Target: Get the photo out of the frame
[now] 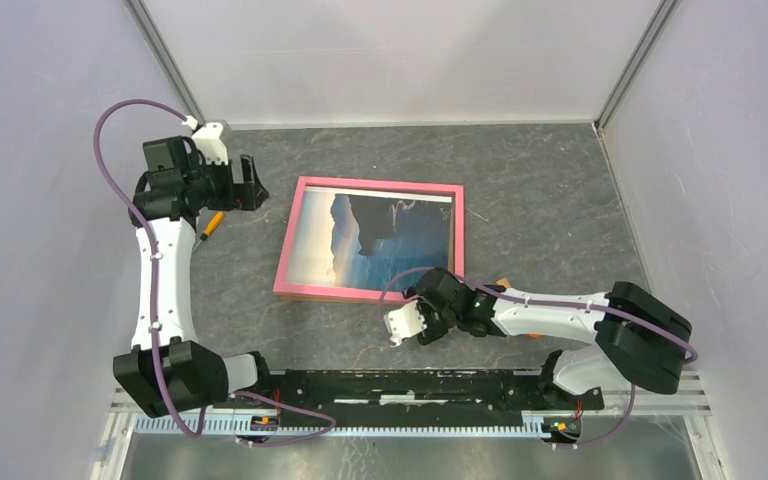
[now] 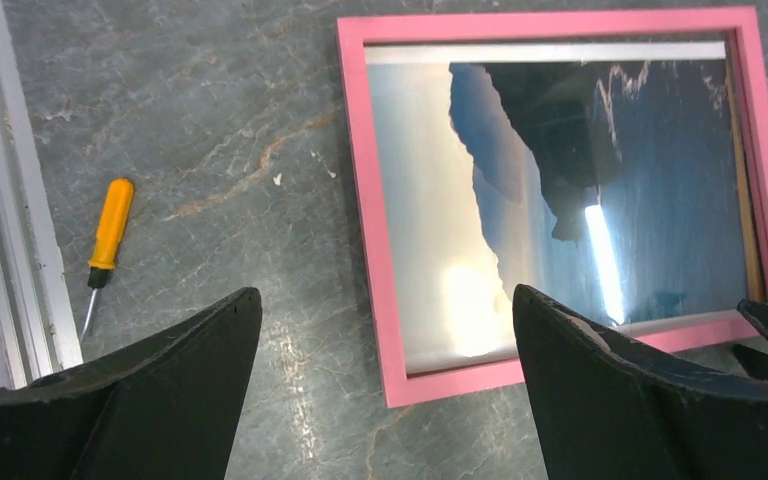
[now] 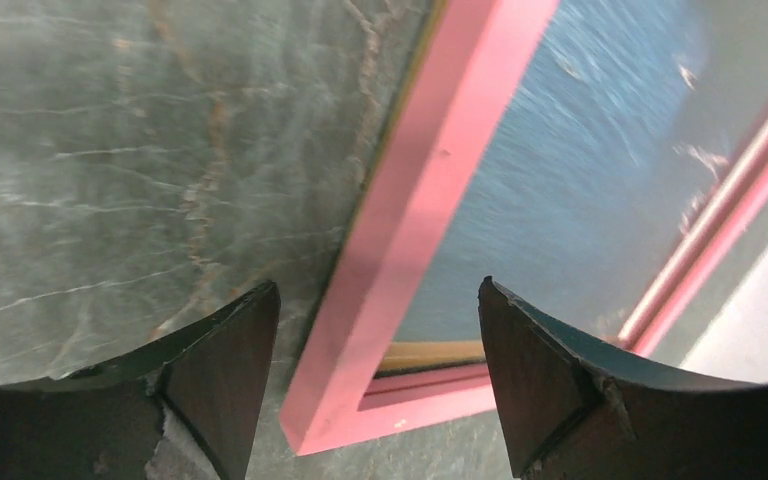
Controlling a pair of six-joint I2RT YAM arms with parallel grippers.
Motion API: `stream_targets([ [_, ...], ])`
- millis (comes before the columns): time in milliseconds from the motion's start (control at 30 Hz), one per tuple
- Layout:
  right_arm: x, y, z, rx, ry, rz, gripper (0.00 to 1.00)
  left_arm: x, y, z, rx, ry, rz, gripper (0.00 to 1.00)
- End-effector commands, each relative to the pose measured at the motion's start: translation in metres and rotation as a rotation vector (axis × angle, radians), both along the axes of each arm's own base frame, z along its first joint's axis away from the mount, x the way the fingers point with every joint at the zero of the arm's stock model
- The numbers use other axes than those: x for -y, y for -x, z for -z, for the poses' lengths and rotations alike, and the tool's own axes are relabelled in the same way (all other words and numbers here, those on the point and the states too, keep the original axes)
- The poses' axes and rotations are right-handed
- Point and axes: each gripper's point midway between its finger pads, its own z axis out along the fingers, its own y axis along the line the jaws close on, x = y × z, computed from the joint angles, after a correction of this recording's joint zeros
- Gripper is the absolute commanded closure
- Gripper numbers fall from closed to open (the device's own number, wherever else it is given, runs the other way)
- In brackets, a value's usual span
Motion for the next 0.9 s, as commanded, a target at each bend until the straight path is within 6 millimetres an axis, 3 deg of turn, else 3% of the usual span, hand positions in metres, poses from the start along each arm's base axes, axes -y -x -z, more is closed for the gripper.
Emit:
stream_targets([
  [0,0.006,0.043,0.015,-0.233,0.113,-0.129,0.20,0.006,0.007,0.014,-0.026,-0.038,0.098,0.00],
  [133,-0.007,0.049,-0.005,-0.292,0.074,-0.168,0.20,0.017,0.020,0.027,-0.053,-0.038,0.197,0.00],
  [233,-0.034,0.032,-0.051,-0.379,-0.114,-0.145,0.16,0.026,0.037,0.046,-0.093,-0.064,0.307,0.00],
  [333,-0.046,-0.028,-0.102,-0.400,-0.295,-0.031,0.14,0.032,0.058,0.075,-0.155,-0.138,0.424,0.00],
  [500,-0.044,-0.142,-0.135,-0.410,-0.485,0.248,0.13,0.047,0.102,0.123,-0.271,-0.262,0.659,0.00],
  [633,-0.037,-0.223,-0.136,-0.534,-0.645,0.444,0.13,0.064,0.138,0.149,-0.333,-0.325,0.865,0.00],
  [700,-0.036,-0.253,-0.134,-0.565,-0.712,0.495,0.13,0.068,0.150,0.162,-0.353,-0.369,0.935,0.00],
  [867,-0.040,-0.299,-0.117,-0.633,-0.844,0.592,0.11,0.078,0.171,0.192,-0.415,-0.459,1.059,0.00],
])
